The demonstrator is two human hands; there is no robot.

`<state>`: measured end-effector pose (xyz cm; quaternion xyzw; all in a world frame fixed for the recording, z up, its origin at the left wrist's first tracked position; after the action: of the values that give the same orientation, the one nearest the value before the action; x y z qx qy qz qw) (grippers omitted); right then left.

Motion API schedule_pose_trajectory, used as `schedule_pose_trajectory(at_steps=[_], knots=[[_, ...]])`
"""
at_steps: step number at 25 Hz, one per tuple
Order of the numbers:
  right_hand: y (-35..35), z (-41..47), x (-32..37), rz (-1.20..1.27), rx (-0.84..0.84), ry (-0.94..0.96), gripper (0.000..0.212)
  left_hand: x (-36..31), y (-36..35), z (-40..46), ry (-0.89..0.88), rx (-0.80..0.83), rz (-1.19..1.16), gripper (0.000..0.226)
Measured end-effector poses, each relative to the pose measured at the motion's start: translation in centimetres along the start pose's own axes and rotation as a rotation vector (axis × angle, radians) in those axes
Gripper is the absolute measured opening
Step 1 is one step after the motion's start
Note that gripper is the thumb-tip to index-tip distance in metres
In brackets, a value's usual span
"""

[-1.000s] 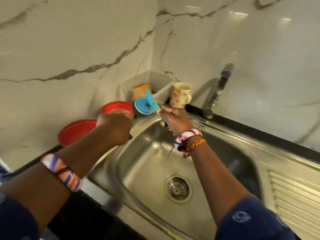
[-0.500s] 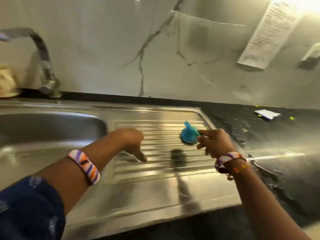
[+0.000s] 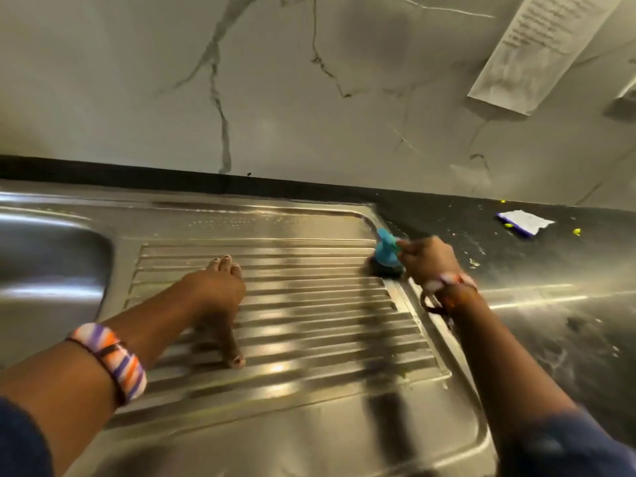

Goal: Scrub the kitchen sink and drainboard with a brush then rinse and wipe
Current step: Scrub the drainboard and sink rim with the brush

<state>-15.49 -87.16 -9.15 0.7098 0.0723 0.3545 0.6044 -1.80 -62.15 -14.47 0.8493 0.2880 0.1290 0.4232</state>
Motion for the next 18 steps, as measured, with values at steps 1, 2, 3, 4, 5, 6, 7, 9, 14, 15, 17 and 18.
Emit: schedule_pose_trajectory(at_steps=[1,2,3,4,5,6,7,9,14,15,17,18], knots=[[-0.6,2.9,1.9,0.032,0.016,0.018,0.031,-0.1,0.2,0.3,-0.003,0.007,0.030,0.133],[-1.1,5.5,3.6,0.052,0.032,0.034,0.031,-0.3,0.2,0.4,-0.002,0.022,0.054,0.132],[-1.5,7.5,5.0,0.072,0.044,0.042,0.032,-0.5,0.2,0.6,0.009,0.034,0.075,0.134],[-1.5,8.9,5.8,0.076,0.073,0.035,0.032,-0.6,0.4,0.7,0.029,0.045,0.096,0.136],[-1.1,9.4,6.1,0.047,0.106,0.027,0.032,-0.7,0.6,0.6,0.043,0.054,0.111,0.137],[-0.3,8.9,5.6,0.001,0.146,0.018,0.031,-1.0,0.8,0.4,0.044,0.058,0.125,0.135],[0.8,7.8,4.8,-0.039,0.204,0.012,0.031,-1.1,1.1,0.4,0.038,0.058,0.142,0.131],[3.4,3.5,2.4,-0.102,0.344,0.009,0.026,-1.4,1.4,0.1,0.023,0.063,0.185,0.122],[7.6,-8.6,-4.6,-0.205,0.520,-0.050,0.018,-1.3,1.4,-0.9,0.006,-0.010,0.146,0.122],[7.8,-10.0,-5.5,-0.183,0.530,-0.058,0.014,-1.1,1.1,-1.0,0.007,-0.024,0.098,0.126],[7.3,-10.8,-6.0,-0.179,0.526,-0.054,0.017,-0.5,0.4,-1.1,-0.010,-0.047,-0.025,0.136],[6.9,-10.0,-5.3,-0.198,0.487,-0.034,0.022,-0.1,0.1,-1.0,-0.020,-0.050,-0.084,0.140]])
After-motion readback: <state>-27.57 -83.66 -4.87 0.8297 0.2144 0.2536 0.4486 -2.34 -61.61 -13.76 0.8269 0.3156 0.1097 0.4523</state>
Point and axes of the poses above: each hand's wrist, its own z-axis towards the middle knuckle, its own y-axis out of the back of the hand, x = y × z, the point moved 2 cm from there along z, towards the middle knuckle, and after that the axes turned 5 degrees about -y, right-handed, at the moved point
